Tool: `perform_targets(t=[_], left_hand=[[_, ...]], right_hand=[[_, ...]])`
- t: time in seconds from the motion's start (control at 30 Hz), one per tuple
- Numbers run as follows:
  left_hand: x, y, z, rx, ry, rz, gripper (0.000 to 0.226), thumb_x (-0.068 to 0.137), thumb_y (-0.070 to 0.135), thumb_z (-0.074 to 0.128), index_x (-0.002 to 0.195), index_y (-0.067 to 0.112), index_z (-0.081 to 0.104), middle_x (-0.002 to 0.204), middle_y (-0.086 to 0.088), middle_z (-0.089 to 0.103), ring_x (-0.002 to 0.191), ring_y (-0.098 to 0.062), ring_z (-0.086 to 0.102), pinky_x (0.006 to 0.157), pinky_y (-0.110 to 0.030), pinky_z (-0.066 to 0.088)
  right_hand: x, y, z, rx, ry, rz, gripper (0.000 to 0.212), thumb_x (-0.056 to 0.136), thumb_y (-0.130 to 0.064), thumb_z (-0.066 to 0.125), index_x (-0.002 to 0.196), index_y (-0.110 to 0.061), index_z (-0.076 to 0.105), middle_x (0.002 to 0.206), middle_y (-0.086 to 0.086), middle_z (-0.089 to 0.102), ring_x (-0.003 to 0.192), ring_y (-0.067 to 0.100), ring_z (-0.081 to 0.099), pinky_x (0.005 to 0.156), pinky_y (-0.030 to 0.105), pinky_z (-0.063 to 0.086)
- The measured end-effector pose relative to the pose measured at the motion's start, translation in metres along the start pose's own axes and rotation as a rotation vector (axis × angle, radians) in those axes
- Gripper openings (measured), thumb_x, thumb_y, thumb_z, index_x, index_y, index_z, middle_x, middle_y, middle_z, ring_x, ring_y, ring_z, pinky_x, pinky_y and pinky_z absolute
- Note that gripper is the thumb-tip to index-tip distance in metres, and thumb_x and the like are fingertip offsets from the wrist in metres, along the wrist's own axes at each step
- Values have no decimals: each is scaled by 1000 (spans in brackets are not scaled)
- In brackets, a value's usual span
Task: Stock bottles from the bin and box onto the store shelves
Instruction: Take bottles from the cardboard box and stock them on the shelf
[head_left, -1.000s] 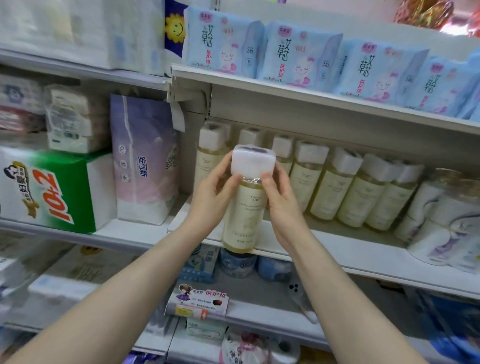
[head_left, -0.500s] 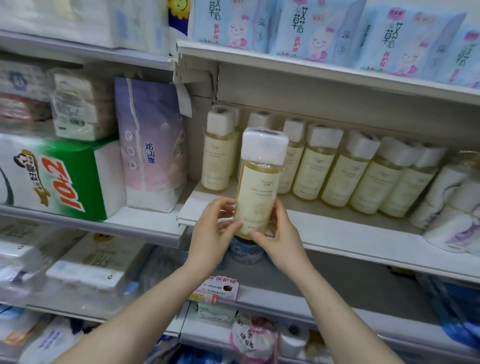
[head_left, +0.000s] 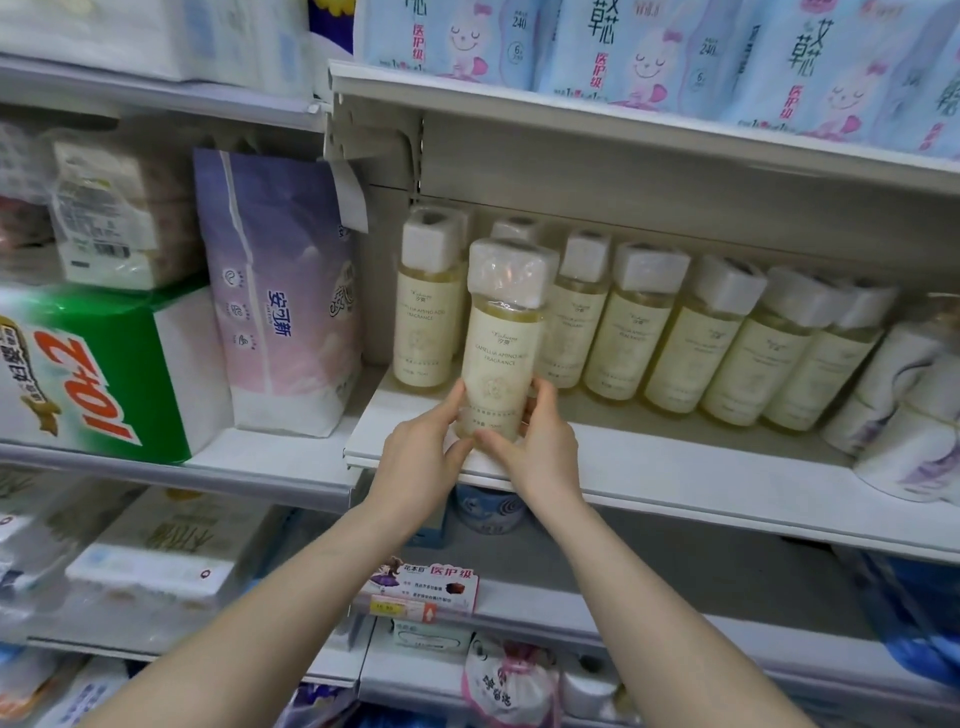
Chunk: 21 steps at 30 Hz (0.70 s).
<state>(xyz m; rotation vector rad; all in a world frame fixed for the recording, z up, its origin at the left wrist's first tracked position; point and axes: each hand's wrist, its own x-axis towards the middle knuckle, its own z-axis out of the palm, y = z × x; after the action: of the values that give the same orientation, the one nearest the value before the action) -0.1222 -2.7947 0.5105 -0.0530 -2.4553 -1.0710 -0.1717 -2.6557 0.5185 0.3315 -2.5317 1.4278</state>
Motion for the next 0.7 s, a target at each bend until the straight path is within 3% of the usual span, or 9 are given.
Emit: perform_targets(t=[0.2, 0.4, 0.53, 0.7], left_hand=[[30, -9, 2, 92, -65, -22, 72, 93, 26, 64, 154, 23, 27, 134, -5, 62, 120, -29, 58, 98, -36, 47], [47, -15, 6, 119, -77, -32, 70, 91, 25, 65, 153, 17, 32, 136, -9, 60, 121, -33, 56, 96, -36, 47], [53, -17, 8, 120, -81, -24, 69, 89, 24, 65, 151, 20, 34, 126, -8, 65, 116, -34, 58, 90, -35, 48], [60, -16, 10, 160, -85, -31, 56, 89, 21, 65, 140, 14, 45, 114, -11, 68, 108, -36, 59, 76, -31, 39]], right_hand=[[24, 0, 12, -68, 20, 34, 72, 75, -27, 84, 131, -19, 40, 128, 4, 63, 113, 25, 62, 92, 41, 51], [44, -2, 18, -121, 1, 72, 85, 76, -30, 84, 142, -13, 34, 133, 10, 58, 121, 30, 57, 99, 44, 48], [53, -2, 21, -145, -18, 93, 84, 77, -30, 83, 142, -12, 33, 131, 12, 59, 120, 32, 57, 99, 45, 48], [61, -1, 22, -139, -29, 74, 78, 78, -28, 83, 138, -12, 35, 125, 11, 64, 115, 32, 61, 95, 44, 51]])
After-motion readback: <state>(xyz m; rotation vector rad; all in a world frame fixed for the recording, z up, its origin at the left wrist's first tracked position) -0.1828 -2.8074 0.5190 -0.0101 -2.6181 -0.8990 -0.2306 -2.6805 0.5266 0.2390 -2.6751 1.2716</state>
